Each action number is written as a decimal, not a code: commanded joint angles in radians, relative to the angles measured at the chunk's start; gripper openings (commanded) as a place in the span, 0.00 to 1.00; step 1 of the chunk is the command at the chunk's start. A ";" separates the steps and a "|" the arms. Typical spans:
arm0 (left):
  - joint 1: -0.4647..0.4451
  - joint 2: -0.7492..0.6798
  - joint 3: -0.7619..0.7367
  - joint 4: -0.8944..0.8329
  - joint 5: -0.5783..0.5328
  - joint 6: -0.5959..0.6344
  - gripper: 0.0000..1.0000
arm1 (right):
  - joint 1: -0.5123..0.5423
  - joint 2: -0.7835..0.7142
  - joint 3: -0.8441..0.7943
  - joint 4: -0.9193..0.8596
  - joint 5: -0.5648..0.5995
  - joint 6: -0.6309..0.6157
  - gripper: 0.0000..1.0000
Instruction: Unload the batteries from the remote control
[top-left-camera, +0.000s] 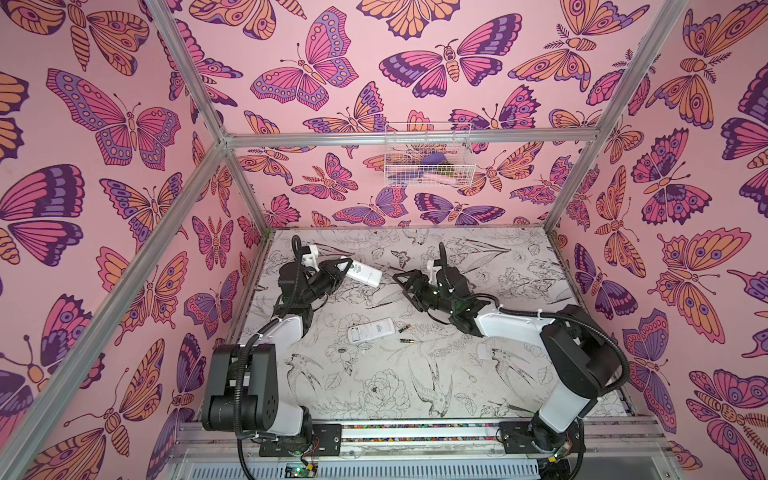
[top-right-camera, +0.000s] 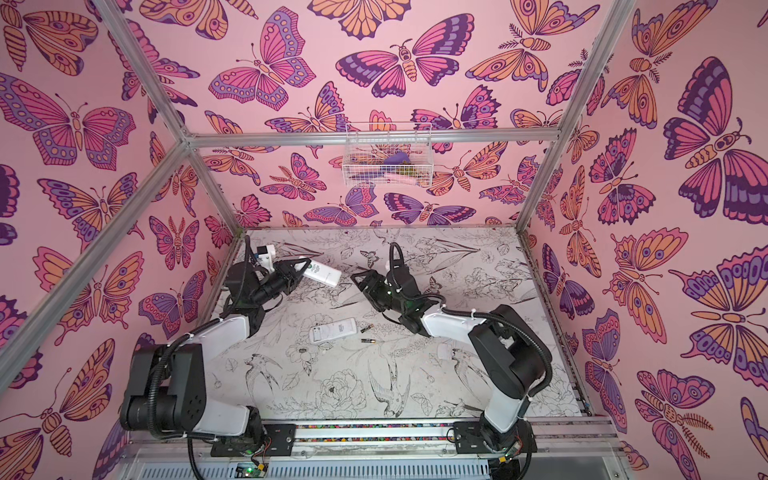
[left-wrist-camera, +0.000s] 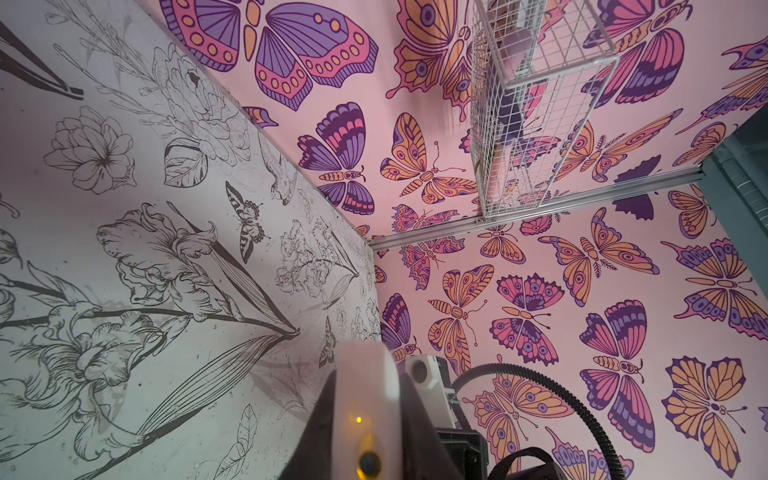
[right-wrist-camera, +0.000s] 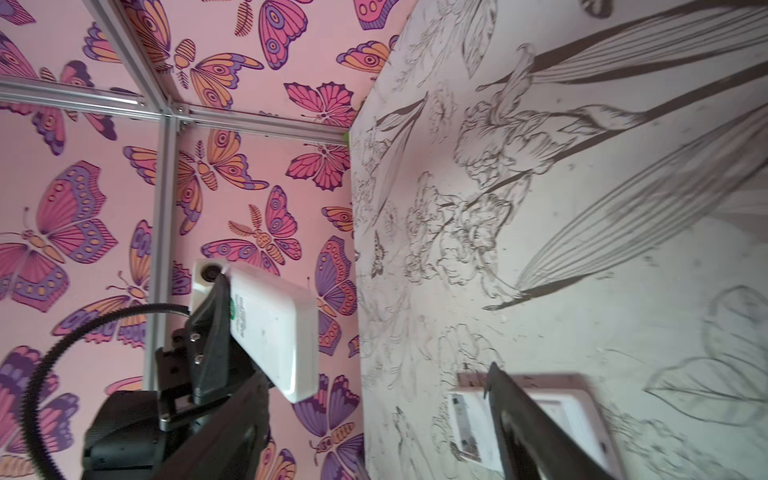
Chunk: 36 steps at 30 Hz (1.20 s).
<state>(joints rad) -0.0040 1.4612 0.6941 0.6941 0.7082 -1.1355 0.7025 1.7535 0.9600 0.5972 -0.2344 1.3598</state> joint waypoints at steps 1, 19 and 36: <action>-0.008 -0.001 0.001 0.000 -0.002 0.011 0.00 | 0.015 0.025 0.060 0.141 -0.072 0.094 0.80; -0.033 -0.010 0.015 -0.023 -0.006 0.009 0.00 | 0.055 0.097 0.193 -0.091 -0.080 0.052 0.61; -0.040 -0.017 0.021 -0.022 0.016 0.007 0.00 | 0.050 0.139 0.225 -0.125 -0.134 0.050 0.33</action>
<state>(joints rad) -0.0383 1.4612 0.6949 0.6487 0.7006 -1.1381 0.7521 1.8683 1.1687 0.4725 -0.3534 1.3987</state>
